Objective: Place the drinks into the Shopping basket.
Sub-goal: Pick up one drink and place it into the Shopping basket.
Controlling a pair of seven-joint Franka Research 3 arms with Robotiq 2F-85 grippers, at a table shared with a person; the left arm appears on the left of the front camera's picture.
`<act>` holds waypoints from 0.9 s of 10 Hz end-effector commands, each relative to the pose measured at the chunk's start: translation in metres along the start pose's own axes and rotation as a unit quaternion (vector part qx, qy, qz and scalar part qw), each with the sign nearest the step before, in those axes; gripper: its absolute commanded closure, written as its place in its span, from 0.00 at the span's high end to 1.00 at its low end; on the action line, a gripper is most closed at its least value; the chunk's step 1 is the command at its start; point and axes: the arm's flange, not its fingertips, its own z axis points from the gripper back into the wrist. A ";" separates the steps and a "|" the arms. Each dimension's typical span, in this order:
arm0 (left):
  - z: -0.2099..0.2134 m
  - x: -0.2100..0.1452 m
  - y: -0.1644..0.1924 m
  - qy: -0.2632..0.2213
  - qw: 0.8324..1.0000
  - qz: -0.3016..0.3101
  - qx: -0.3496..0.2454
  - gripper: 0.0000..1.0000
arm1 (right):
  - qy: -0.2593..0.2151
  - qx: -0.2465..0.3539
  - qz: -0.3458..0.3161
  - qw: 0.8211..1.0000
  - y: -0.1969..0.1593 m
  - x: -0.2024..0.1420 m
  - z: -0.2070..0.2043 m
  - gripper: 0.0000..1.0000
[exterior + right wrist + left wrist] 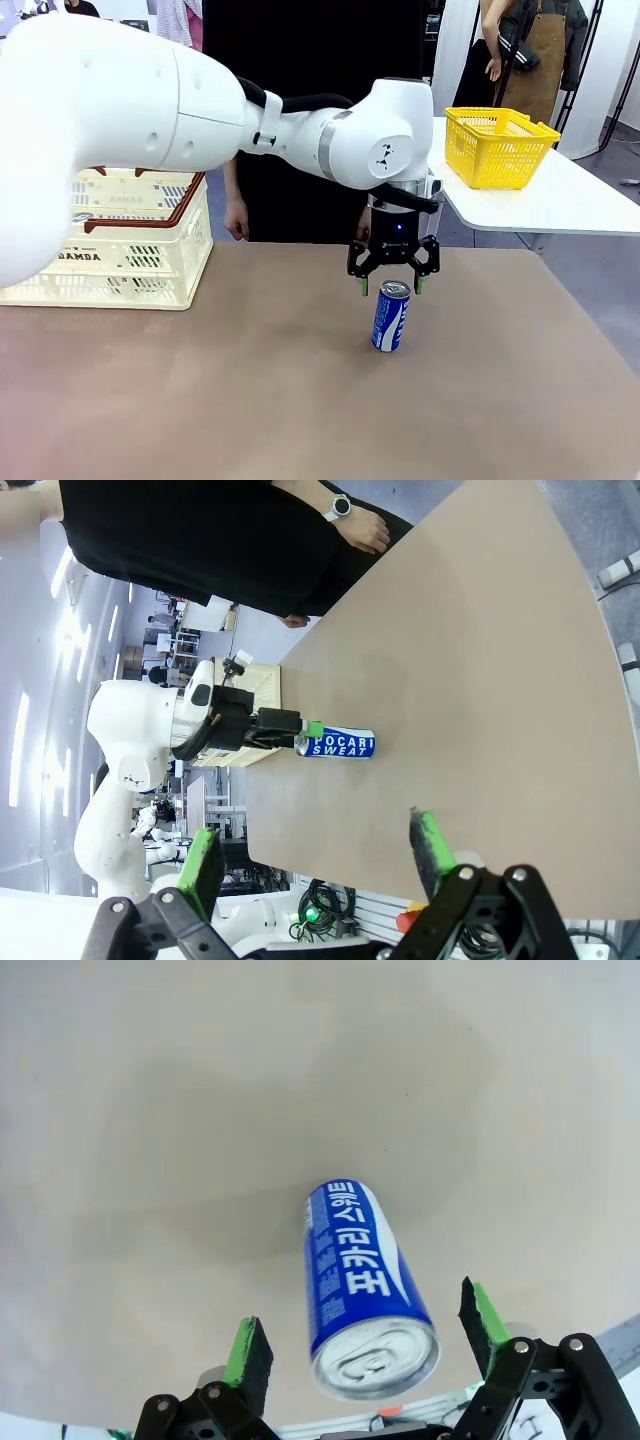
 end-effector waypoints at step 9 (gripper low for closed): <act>-0.002 0.011 -0.005 0.013 1.000 -0.004 0.023 0.00 | -0.006 0.010 0.011 1.000 0.000 0.001 -0.001 1.00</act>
